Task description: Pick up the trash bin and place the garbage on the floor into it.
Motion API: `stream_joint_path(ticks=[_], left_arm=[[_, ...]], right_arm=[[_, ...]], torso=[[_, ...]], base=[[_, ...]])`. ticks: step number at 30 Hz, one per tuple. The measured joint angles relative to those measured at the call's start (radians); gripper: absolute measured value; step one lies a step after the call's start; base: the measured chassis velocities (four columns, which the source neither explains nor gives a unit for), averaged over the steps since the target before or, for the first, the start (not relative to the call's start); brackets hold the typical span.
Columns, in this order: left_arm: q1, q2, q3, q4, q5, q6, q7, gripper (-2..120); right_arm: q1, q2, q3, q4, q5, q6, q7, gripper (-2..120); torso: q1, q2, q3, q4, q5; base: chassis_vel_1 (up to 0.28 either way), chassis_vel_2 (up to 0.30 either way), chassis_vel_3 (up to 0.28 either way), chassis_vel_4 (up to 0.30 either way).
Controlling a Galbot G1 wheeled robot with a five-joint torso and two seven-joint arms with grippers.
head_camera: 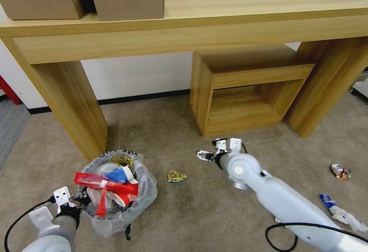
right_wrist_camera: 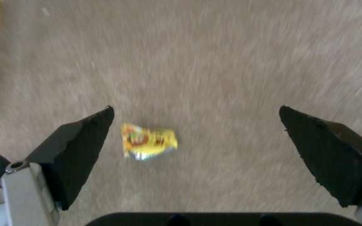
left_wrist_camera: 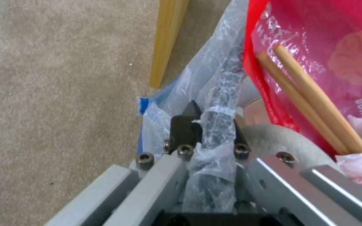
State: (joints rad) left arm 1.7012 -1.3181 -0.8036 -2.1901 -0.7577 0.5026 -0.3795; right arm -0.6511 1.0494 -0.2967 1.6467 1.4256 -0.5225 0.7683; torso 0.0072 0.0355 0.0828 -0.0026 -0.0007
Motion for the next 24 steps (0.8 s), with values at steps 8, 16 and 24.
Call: stream_joint_path(ticks=[8,16,24], left_arm=[[-0.009,-0.01,0.0,0.017,0.002,0.001,-0.002,1],[0.0,-0.013,-0.001,0.014,0.004,-0.001,-0.002,1],[-0.004,-0.013,0.005,0.02,0.005,-0.004,0.0,1]], right_arm=[[0.032,0.17,-0.068,-0.176,0.004,-0.047,0.046,100],[0.023,0.255,-0.065,-0.303,-0.07,-0.035,-0.004,100],[0.017,0.3,-0.057,-0.386,-0.108,-0.027,-0.036,100]], torso=[[0.0,0.0,0.0,0.0002,-0.0001],[0.0,0.0,0.0,0.0001,-0.0001],[0.0,0.0,0.0,0.0,0.0001]], base=[[0.0,0.0,0.0,0.0],[0.0,0.0,0.0,0.0],[0.0,0.0,0.0,0.0]])
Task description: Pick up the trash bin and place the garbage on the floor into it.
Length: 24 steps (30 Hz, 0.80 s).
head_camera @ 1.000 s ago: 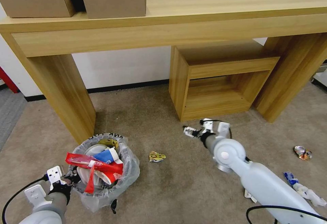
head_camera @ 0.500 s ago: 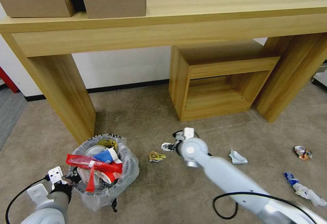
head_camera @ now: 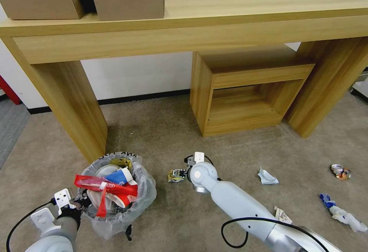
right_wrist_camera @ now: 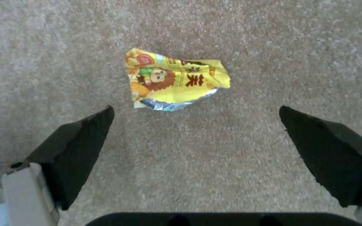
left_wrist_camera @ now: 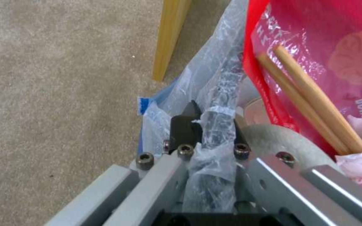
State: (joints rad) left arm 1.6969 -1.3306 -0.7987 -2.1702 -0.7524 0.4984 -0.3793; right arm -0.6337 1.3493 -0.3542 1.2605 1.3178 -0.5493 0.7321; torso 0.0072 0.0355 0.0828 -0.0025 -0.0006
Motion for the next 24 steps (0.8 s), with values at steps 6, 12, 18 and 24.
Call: stream_joint_path(ticks=[6,12,18,24], left_arm=[[0.005,-0.002,0.002,0.004,0.0,-0.004,0.003,1],[0.001,-0.007,0.007,0.004,0.0,-0.005,0.004,1],[0.006,-0.013,0.011,0.002,0.003,-0.005,0.005,1],[0.014,-0.017,0.01,-0.004,0.004,-0.006,0.008,1]], right_arm=[[0.017,0.052,-0.004,-0.106,-0.05,0.024,-0.043,100],[0.026,0.12,0.01,-0.209,-0.103,0.063,-0.059,100],[0.032,0.191,0.026,-0.297,-0.181,0.117,-0.106,98],[0.042,0.221,0.036,-0.344,-0.219,0.134,-0.136,97]], torso=[[0.0,0.0,0.0,0.0,0.0],[0.0,0.0,0.0,0.0001,-0.0001],[0.0,0.0,0.0,0.0001,0.0],[0.0,0.0,0.0,0.0001,0.0]], base=[[0.0,0.0,0.0,0.0],[0.0,0.0,0.0,0.0],[0.0,0.0,0.0,0.0],[0.0,0.0,0.0,0.0]])
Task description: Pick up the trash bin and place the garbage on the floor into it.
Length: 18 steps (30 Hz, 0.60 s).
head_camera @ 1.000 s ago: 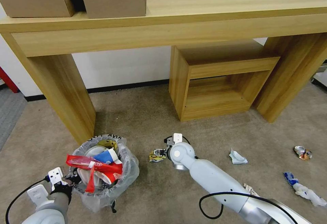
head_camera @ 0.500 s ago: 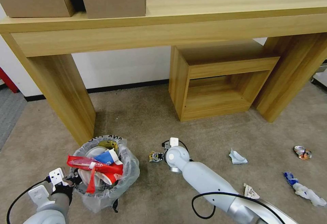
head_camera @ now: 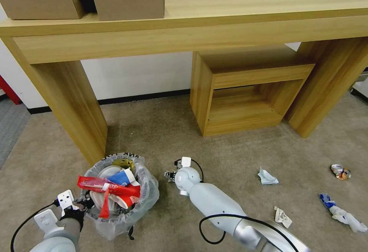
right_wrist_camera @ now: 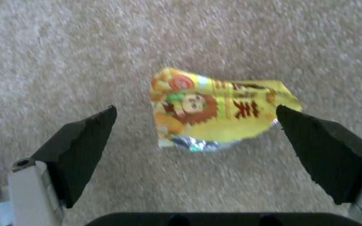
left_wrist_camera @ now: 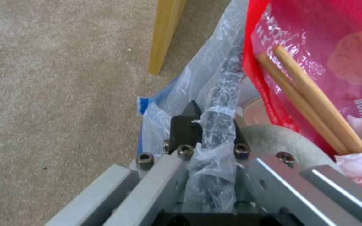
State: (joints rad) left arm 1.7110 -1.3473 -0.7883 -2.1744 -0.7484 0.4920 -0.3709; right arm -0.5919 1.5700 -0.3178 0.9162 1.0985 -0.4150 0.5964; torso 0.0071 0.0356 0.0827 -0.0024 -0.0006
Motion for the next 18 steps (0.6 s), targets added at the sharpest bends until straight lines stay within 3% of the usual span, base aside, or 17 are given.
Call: stream_joint_path(ticks=[4,7,13,18], left_arm=[[0.006,-0.001,0.0,-0.006,0.003,-0.003,0.005,1],[0.006,-0.004,0.003,-0.013,0.003,-0.004,0.007,1],[0.009,-0.002,0.003,-0.021,0.003,-0.004,0.007,1],[0.012,-0.007,0.003,-0.023,0.004,-0.008,0.009,1]], right_arm=[[0.007,0.01,0.007,-0.037,-0.032,0.009,-0.024,95],[0.011,0.028,0.017,-0.084,-0.06,0.017,-0.046,83],[0.012,0.038,0.02,-0.114,-0.083,0.024,-0.067,73],[0.01,0.035,0.012,-0.119,-0.096,0.032,-0.079,55]], torso=[[0.0,0.0,0.0,-0.0001,0.0],[0.0,0.0,0.0,-0.0001,0.0],[0.0,0.0,0.0,-0.0001,0.0001],[0.0,0.0,0.0,0.0,0.0]], base=[[0.0,0.0,0.0,0.0],[0.0,0.0,0.0,0.0],[0.0,0.0,0.0,0.0],[0.0,0.0,0.0,0.0]])
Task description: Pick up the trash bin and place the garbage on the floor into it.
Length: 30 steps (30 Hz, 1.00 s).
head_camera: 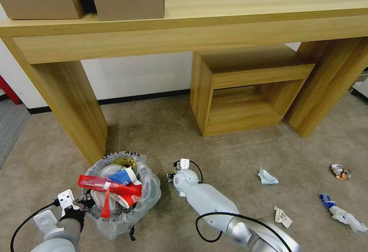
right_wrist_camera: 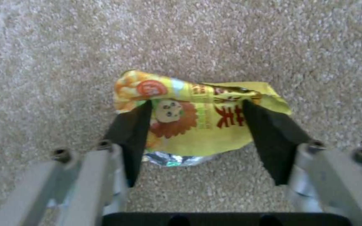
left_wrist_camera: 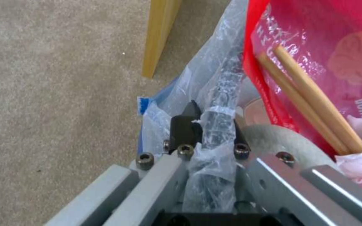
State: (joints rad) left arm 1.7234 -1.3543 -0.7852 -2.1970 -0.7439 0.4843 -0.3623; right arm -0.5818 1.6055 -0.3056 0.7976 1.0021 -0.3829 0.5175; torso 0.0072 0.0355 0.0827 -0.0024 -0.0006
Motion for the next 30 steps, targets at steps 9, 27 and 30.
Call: stream_joint_path(ticks=[9,27,30], left_arm=[[-0.004,-0.006,0.004,0.004,0.005,-0.005,0.003,1],[-0.023,-0.015,0.012,0.035,0.021,-0.012,0.008,1],[-0.031,-0.015,0.016,0.044,0.021,-0.012,0.008,1]], right_arm=[[-0.012,-0.016,-0.013,0.006,-0.02,0.009,-0.011,20],[-0.052,-0.13,-0.064,0.143,-0.025,0.023,-0.047,0],[-0.063,-0.183,-0.089,0.227,-0.01,0.016,-0.044,0]], torso=[[0.0,0.0,0.0,-0.0001,0.0001],[0.0,0.0,0.0,0.0,0.0],[0.0,0.0,0.0,-0.0001,0.0]], base=[[0.0,0.0,0.0,0.0],[0.0,0.0,0.0,0.0],[0.0,0.0,0.0,0.0]])
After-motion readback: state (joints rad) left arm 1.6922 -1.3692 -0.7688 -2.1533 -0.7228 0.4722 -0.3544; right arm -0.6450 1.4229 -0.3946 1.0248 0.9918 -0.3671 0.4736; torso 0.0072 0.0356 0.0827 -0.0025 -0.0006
